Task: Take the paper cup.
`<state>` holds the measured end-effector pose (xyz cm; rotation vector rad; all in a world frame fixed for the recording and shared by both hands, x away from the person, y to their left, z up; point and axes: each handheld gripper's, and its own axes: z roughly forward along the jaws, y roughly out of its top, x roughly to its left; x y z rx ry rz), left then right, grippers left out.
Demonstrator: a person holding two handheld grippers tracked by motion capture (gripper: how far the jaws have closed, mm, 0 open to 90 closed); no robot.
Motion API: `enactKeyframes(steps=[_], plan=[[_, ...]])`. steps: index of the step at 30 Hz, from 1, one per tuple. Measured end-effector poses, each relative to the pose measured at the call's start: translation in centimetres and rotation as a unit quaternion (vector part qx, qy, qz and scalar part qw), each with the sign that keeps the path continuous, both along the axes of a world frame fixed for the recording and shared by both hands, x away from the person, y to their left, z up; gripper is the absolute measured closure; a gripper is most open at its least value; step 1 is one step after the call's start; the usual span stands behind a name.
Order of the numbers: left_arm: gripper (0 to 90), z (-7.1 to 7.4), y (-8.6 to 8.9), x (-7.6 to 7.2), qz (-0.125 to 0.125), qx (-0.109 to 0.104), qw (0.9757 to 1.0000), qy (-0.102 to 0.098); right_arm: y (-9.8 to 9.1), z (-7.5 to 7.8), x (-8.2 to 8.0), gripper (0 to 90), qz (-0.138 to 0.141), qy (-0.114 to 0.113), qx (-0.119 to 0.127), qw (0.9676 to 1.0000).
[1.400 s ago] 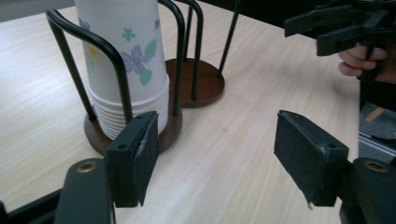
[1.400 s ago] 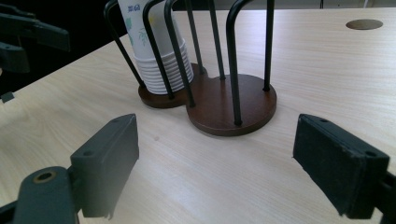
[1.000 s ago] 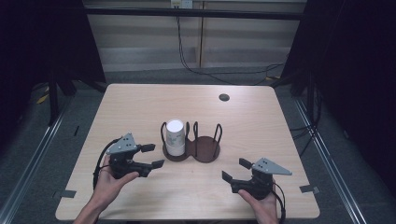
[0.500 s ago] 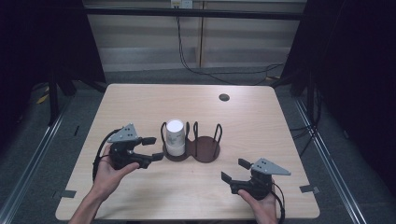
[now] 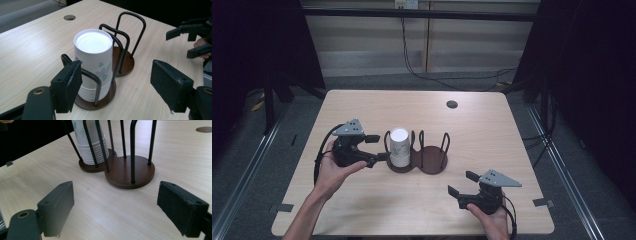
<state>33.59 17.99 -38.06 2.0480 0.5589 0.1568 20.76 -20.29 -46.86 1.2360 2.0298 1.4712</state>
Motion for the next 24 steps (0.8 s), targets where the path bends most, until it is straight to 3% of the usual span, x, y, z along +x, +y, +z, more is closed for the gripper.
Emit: enactKeyframes(steps=[2, 6, 11, 15, 17, 20, 24], plan=[[24.8, 0.1, -0.1, 0.3, 0.004, 0.016, 0.9999, 0.001, 0.0, 0.0, 0.0, 13.4, 0.003, 0.001, 0.002, 1.0000], [23.5, 0.5, -0.3, 0.9, 0.002, 0.017, 0.9998, 0.006, 0.1, 0.0, 0.1, 13.6, 0.006, 0.005, 0.000, 1.0000], [24.8, 1.2, -0.8, 1.6, 0.011, 0.038, 0.9992, -0.005, 0.2, 0.0, 0.0, 13.7, 0.009, 0.004, -0.001, 1.0000], [25.4, 1.4, -1.2, 2.0, 0.011, 0.038, 0.9992, -0.003, 0.1, 0.0, 0.0, 13.4, 0.007, 0.005, -0.001, 1.0000], [33.4, 1.7, -1.6, 2.4, -0.013, 0.044, 0.9987, 0.024, 0.1, 0.0, 0.0, 13.4, 0.007, 0.007, -0.004, 0.9999], [26.9, 1.9, -2.0, 2.8, -0.005, 0.044, 0.9988, 0.022, 0.1, 0.0, 0.0, 13.4, 0.009, 0.007, -0.003, 0.9999], [26.3, 2.3, -2.3, 3.5, -0.009, 0.052, 0.9981, 0.030, 0.1, 0.0, 0.0, 13.4, 0.008, 0.008, -0.002, 0.9999]])
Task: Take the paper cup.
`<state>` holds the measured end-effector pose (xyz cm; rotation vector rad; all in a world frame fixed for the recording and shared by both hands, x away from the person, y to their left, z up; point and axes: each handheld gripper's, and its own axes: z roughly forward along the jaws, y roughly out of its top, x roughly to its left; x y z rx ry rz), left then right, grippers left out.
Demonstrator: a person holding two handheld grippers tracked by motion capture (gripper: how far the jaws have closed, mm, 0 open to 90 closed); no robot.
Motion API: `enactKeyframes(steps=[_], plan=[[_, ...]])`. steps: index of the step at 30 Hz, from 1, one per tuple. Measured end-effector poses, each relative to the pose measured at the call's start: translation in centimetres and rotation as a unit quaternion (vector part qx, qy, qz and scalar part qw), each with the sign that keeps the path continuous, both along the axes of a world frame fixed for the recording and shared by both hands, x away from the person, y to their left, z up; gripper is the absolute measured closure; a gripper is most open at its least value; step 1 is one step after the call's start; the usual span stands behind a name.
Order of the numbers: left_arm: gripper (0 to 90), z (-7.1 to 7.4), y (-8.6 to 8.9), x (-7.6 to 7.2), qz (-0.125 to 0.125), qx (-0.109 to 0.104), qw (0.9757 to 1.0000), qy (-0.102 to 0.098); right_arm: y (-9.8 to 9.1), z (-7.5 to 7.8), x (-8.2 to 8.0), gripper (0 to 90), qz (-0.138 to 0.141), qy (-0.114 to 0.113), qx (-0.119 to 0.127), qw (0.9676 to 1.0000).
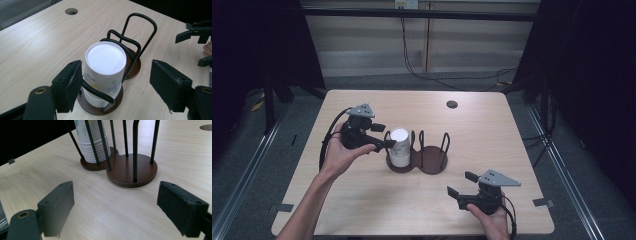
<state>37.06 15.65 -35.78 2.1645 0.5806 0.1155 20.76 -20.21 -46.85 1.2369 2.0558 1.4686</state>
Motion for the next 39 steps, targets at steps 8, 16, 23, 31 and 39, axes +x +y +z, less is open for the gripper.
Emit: enactKeyframes(steps=[8, 16, 23, 31, 39], plan=[[29.1, 0.6, -1.2, 0.6, -0.002, 0.015, 0.9999, -0.004, 0.1, 0.1, -0.1, 13.8, -0.001, -0.002, -0.002, 1.0000], [23.5, 0.5, -3.3, 1.5, -0.031, 0.097, 0.9947, 0.014, -0.1, 0.1, -0.1, 14.0, -0.004, -0.004, 0.001, 1.0000], [24.0, -0.1, -4.3, 2.6, -0.035, 0.125, 0.9911, 0.028, 0.0, 0.0, 0.0, 14.8, 0.004, 0.000, 0.002, 1.0000], [30.2, 0.1, -5.4, 3.2, -0.039, 0.146, 0.9881, 0.029, 0.0, 0.0, 0.0, 14.8, 0.008, 0.003, 0.004, 1.0000], [29.7, -0.3, -6.3, 3.7, -0.033, 0.188, 0.9810, 0.035, 0.0, 0.0, -0.1, 14.8, 0.009, 0.004, 0.006, 0.9999]])
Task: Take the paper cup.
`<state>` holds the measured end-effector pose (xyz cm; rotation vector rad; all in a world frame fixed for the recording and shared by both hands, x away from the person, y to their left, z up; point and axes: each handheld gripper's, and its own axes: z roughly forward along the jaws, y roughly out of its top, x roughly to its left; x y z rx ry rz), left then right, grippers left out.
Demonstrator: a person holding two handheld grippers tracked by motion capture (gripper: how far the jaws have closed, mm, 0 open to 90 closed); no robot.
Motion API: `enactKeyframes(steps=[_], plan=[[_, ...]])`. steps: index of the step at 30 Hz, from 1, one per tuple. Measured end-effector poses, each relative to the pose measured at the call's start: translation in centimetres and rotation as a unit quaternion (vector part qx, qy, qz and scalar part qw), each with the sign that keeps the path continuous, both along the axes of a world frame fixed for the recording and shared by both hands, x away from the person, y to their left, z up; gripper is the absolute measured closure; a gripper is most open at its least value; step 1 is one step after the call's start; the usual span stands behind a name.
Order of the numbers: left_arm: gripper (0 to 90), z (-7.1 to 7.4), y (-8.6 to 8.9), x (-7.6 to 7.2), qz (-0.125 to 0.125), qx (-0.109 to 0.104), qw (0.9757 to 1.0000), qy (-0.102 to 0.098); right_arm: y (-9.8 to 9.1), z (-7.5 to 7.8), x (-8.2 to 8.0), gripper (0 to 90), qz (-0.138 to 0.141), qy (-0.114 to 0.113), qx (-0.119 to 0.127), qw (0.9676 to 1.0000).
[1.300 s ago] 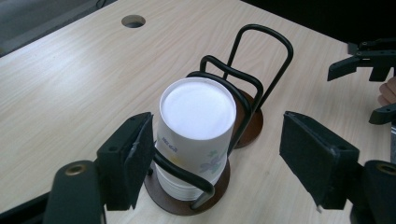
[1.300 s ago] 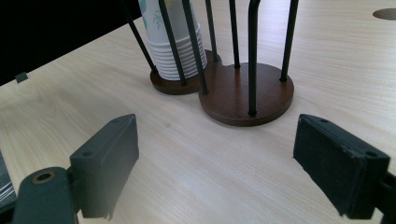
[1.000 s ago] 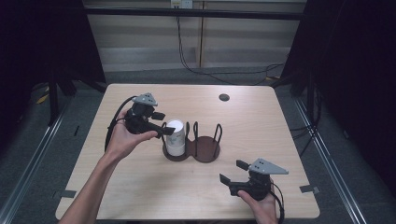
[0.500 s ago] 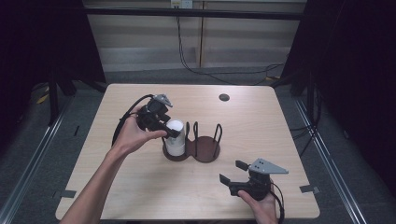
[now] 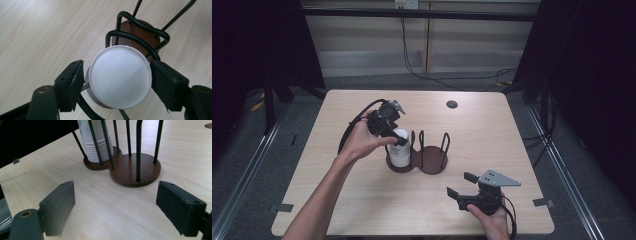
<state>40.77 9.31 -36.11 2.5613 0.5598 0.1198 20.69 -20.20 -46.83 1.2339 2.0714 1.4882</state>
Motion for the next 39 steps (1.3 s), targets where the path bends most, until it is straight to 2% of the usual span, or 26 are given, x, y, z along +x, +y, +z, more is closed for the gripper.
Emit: enactKeyframes(steps=[1, 7, 8, 13, 16, 20, 22, 28, 39], plan=[[30.0, -0.1, -0.1, 0.0, 0.005, 0.002, 1.0000, 0.003, 0.0, 0.0, 0.0, 14.8, 0.000, 0.000, 0.000, 1.0000], [30.2, -0.3, -0.5, 0.0, -0.004, 0.019, 0.9998, 0.011, 0.0, 0.1, -0.1, 14.9, 0.002, -0.006, 0.000, 1.0000], [29.9, -0.4, -0.7, 0.0, -0.005, 0.024, 0.9997, 0.006, 0.0, 0.1, -0.1, 14.9, 0.003, -0.004, 0.001, 1.0000], [31.0, -0.5, -1.1, 0.0, -0.011, 0.035, 0.9993, 0.007, 0.0, 0.1, 0.0, 14.9, 0.002, -0.004, 0.000, 1.0000], [32.3, -0.8, -1.0, 0.2, -0.005, 0.035, 0.9992, 0.019, 0.0, 0.1, -0.1, 14.9, 0.004, -0.003, 0.001, 1.0000], [32.9, -0.6, -1.0, 0.1, -0.001, 0.028, 0.9994, 0.018, 0.0, 0.0, 0.0, 14.9, 0.006, -0.002, 0.000, 1.0000], [33.3, -0.5, -0.9, 0.1, -0.004, 0.033, 0.9993, 0.017, 0.1, 0.0, 0.0, 14.9, 0.006, -0.002, -0.001, 1.0000], [34.4, -0.3, -0.9, -0.1, 0.001, 0.022, 0.9996, 0.017, 0.1, 0.0, 0.0, 14.9, 0.005, -0.001, 0.000, 1.0000], [34.8, 0.5, -0.8, -0.2, -0.007, 0.024, 0.9996, 0.015, 0.1, 0.0, 0.0, 14.9, 0.004, 0.000, 0.000, 1.0000]])
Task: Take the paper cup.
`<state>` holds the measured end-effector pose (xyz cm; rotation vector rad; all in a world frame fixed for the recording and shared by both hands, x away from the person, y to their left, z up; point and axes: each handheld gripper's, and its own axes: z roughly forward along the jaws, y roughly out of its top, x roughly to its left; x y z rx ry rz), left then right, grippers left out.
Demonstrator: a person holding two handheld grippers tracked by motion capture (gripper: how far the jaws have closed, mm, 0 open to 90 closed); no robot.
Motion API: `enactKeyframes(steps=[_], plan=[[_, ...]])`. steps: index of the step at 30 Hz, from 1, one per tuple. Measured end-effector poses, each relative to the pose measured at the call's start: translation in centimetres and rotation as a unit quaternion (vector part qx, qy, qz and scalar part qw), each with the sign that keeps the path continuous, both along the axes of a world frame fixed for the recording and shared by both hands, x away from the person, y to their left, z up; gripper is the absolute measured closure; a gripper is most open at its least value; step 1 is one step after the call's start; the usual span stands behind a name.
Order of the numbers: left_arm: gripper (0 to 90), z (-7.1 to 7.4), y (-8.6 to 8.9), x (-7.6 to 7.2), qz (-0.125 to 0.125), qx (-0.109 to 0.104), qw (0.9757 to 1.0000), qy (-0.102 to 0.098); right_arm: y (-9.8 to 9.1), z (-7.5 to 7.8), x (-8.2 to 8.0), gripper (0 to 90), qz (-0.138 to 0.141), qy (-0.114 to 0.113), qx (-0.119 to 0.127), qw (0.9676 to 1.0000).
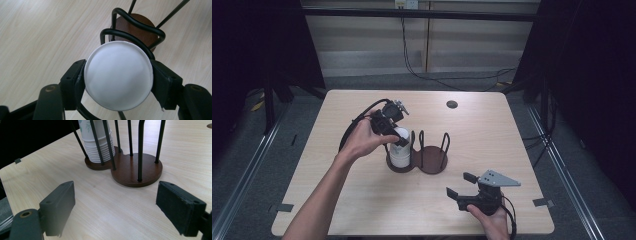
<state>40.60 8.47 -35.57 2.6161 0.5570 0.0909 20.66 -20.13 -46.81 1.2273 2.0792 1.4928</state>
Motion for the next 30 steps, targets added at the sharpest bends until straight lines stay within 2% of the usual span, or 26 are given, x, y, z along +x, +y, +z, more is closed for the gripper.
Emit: enactKeyframes(steps=[4, 5, 12, 16, 19, 21, 27, 30], plan=[[35.0, 0.2, 0.2, 0.0, 0.009, -0.013, 0.9999, 0.002, 0.0, 0.0, 0.0, 14.9, -0.001, -0.001, 0.000, 1.0000], [35.0, 0.4, 0.3, 0.1, 0.003, -0.011, 0.9999, -0.001, 0.0, 0.0, 0.0, 14.9, -0.001, -0.001, 0.000, 1.0000], [35.6, 1.2, 0.9, 0.0, 0.021, -0.026, 0.9994, -0.005, 0.0, 0.0, 0.0, 14.1, -0.005, 0.000, 0.001, 1.0000], [36.0, 1.5, 0.8, -0.1, 0.014, -0.015, 0.9997, -0.012, 0.0, 0.0, 0.0, 14.1, -0.005, 0.000, 0.002, 1.0000], [36.4, 1.8, 0.9, -0.1, 0.015, -0.021, 0.9995, -0.017, 0.0, 0.0, 0.0, 14.1, -0.006, -0.001, 0.002, 1.0000], [36.6, 2.0, 1.2, -0.1, 0.023, -0.033, 0.9991, -0.015, 0.0, 0.0, 0.0, 14.1, -0.006, -0.001, 0.002, 1.0000], [36.9, 2.8, 1.5, -0.3, 0.015, -0.033, 0.9991, -0.022, -0.1, 0.0, 0.0, 14.2, -0.011, -0.004, 0.003, 0.9999], [36.9, 3.1, 1.7, -0.4, 0.019, -0.044, 0.9987, -0.021, 0.0, 0.0, 0.0, 14.2, -0.011, -0.003, 0.004, 0.9999]])
